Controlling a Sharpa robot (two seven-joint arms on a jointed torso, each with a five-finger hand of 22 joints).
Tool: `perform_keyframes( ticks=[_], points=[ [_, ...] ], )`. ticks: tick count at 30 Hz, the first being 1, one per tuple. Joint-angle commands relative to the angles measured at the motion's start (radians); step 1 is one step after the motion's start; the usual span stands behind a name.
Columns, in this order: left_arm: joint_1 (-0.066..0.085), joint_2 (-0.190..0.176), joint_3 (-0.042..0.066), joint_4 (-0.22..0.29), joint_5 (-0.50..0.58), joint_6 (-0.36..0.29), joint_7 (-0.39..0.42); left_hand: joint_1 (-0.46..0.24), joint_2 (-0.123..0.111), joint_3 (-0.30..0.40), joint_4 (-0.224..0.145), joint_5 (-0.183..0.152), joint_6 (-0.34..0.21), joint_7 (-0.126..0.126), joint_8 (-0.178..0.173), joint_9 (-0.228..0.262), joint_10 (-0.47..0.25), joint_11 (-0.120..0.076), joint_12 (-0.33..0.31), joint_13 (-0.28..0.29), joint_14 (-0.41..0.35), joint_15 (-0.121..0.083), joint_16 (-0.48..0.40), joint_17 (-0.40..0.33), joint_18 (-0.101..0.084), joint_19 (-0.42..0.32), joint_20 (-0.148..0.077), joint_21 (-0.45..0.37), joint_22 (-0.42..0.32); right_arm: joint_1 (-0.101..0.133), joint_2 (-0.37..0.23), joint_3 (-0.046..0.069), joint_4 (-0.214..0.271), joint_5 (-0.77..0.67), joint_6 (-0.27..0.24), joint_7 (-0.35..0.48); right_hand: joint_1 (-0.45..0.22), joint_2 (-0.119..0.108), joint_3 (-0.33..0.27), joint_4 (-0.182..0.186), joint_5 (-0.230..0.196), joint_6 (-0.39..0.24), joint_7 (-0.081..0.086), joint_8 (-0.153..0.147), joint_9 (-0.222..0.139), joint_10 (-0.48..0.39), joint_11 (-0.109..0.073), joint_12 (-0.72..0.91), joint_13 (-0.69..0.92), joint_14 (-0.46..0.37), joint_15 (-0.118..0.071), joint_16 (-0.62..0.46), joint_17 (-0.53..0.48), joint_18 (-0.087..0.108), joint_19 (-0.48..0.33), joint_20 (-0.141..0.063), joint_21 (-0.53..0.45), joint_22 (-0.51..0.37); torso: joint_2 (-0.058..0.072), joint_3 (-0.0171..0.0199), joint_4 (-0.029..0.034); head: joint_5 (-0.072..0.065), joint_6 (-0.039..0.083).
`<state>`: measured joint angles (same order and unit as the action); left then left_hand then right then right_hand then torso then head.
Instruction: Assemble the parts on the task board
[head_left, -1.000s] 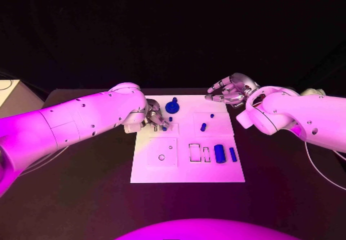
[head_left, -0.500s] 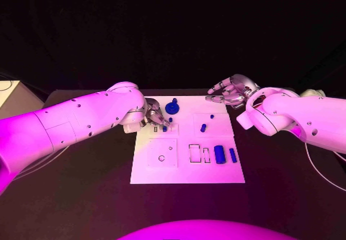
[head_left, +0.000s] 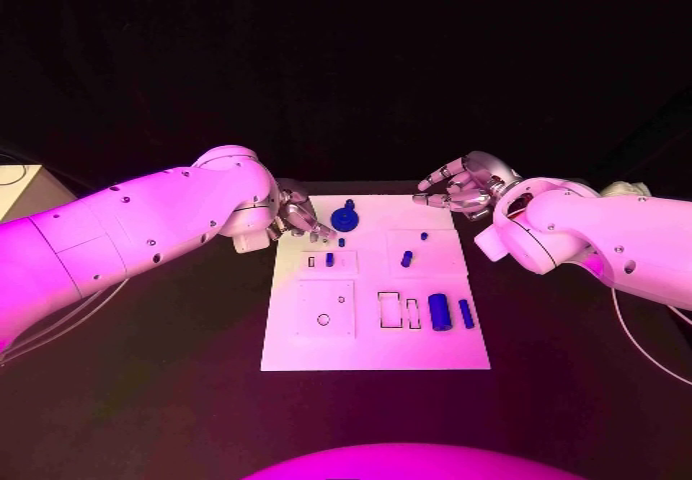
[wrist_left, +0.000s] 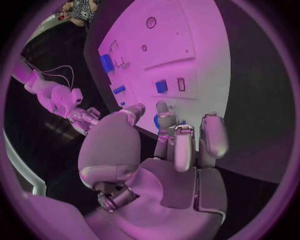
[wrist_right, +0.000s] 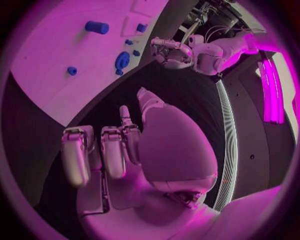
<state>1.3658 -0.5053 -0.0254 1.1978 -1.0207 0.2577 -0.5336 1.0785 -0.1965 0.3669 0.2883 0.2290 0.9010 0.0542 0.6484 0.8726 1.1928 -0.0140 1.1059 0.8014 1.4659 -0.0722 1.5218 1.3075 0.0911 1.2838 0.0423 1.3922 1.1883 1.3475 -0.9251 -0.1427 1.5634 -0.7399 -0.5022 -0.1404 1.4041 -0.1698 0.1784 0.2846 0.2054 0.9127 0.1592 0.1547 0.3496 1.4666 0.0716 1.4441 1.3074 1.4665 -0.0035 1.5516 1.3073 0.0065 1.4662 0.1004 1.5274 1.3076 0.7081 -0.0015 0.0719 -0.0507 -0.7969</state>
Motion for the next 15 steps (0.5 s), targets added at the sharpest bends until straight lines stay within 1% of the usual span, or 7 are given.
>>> perform_keyframes(
  ticks=[1,2,4,5,7,12,15],
  points=[
    [0.008,-0.003,0.008,-0.019,0.007,-0.004,0.007,0.03,0.009,-0.005,0.001,0.008,-0.027,0.015,-0.019,-0.009,-0.043,0.014,-0.029,-0.043,0.057,0.016,-0.021,0.141,0.004,-0.032,0.011,-0.022,-0.037,-0.001,0.0,0.0,-0.002,-0.001,0.003,0.013,-0.009,-0.002,0.0,0.005,-0.002,0.005,0.002,-0.001,-0.001,-0.005,0.005,-0.005,0.152,0.09,0.005,-0.005,0.206,0.006,0.081,0.004,-0.006,0.23,0.002,-0.0011,-0.0011,0.004,0.008],
    [0.009,-0.003,0.01,-0.027,0.013,-0.011,0.009,0.046,0.015,-0.004,0.001,0.011,-0.049,0.027,-0.04,-0.02,-0.088,0.025,-0.066,-0.096,0.044,0.025,-0.038,0.112,0.012,-0.06,0.018,-0.041,-0.07,-0.001,0.0,0.0,-0.002,-0.001,0.003,0.013,-0.009,-0.002,0.0,0.005,-0.002,0.005,0.002,-0.001,-0.001,-0.005,0.005,-0.005,0.152,0.09,0.005,-0.005,0.206,0.006,0.081,0.004,-0.006,0.23,0.003,-0.0015,-0.0015,0.005,0.009],
    [0.011,-0.001,0.012,-0.045,0.022,-0.026,0.013,0.057,0.017,-0.007,0.001,0.011,-0.071,0.041,-0.069,-0.04,-0.107,0.037,-0.076,-0.114,0.038,0.036,-0.044,0.103,0.014,-0.068,0.027,-0.049,-0.079,-0.001,0.0,0.0,-0.003,0.0,0.003,0.014,-0.009,-0.002,0.0,0.005,-0.002,0.005,0.002,-0.001,-0.001,-0.005,0.005,-0.005,0.152,0.09,0.005,-0.005,0.206,0.006,0.081,0.004,-0.006,0.23,0.004,-0.0017,-0.002,0.007,0.012],
    [0.012,0.001,0.013,-0.056,0.026,-0.035,0.015,0.058,0.017,-0.009,0.002,0.011,-0.075,0.045,-0.076,-0.046,-0.112,0.04,-0.079,-0.119,0.037,0.038,-0.045,0.1,0.014,-0.07,0.029,-0.05,-0.081,-0.001,0.0,0.0,-0.004,0.0,0.003,0.015,-0.009,-0.002,0.0,0.005,-0.002,0.005,0.002,-0.001,-0.001,-0.005,0.005,-0.005,0.152,0.09,0.005,-0.005,0.206,0.006,0.081,0.004,-0.006,0.23,0.005,-0.0019,-0.0022,0.01,0.014],
    [0.014,0.005,0.015,-0.077,0.031,-0.046,0.019,0.058,0.017,-0.01,0.002,0.011,-0.075,0.045,-0.077,-0.047,-0.112,0.04,-0.078,-0.118,0.037,0.039,-0.045,0.1,0.014,-0.069,0.03,-0.05,-0.081,-0.001,0.0,0.0,-0.005,0.001,0.003,0.016,-0.009,-0.002,0.0,0.005,-0.002,0.005,0.002,-0.001,-0.001,-0.005,0.005,-0.005,0.152,0.09,0.005,-0.005,0.206,0.006,0.081,0.004,-0.006,0.23,0.006,-0.0017,-0.0026,0.013,0.02],
    [0.019,0.021,0.016,-0.126,0.036,-0.049,0.023,0.057,0.016,-0.01,0.002,0.011,-0.075,0.046,-0.077,-0.048,-0.109,0.041,-0.074,-0.112,0.04,0.039,-0.04,0.108,0.012,-0.062,0.03,-0.045,-0.071,-0.001,0.0,0.0,-0.006,0.001,0.003,0.016,-0.013,-0.002,-0.002,0.005,-0.004,0.005,0.001,-0.001,-0.001,-0.005,0.005,-0.005,0.151,0.09,0.005,-0.005,0.207,0.006,0.081,0.004,-0.006,0.23,0.006,-0.0007,-0.0019,0.016,0.023],
    [0.021,0.041,0.016,-0.163,0.038,-0.042,0.025,0.056,0.016,-0.012,0.003,0.01,-0.073,0.046,-0.079,-0.05,-0.109,0.042,-0.073,-0.112,0.041,0.04,-0.039,0.11,0.011,-0.058,0.031,-0.043,-0.067,-0.001,0.001,0.0,-0.005,0.001,0.002,0.017,-0.013,-0.002,-0.002,0.005,-0.004,0.005,0.001,-0.001,-0.001,-0.005,0.005,-0.005,0.151,0.09,0.005,-0.005,0.207,0.006,0.081,0.004,-0.006,0.23,0.008,-0.0019,-0.0016,0.015,0.025]
  ],
)
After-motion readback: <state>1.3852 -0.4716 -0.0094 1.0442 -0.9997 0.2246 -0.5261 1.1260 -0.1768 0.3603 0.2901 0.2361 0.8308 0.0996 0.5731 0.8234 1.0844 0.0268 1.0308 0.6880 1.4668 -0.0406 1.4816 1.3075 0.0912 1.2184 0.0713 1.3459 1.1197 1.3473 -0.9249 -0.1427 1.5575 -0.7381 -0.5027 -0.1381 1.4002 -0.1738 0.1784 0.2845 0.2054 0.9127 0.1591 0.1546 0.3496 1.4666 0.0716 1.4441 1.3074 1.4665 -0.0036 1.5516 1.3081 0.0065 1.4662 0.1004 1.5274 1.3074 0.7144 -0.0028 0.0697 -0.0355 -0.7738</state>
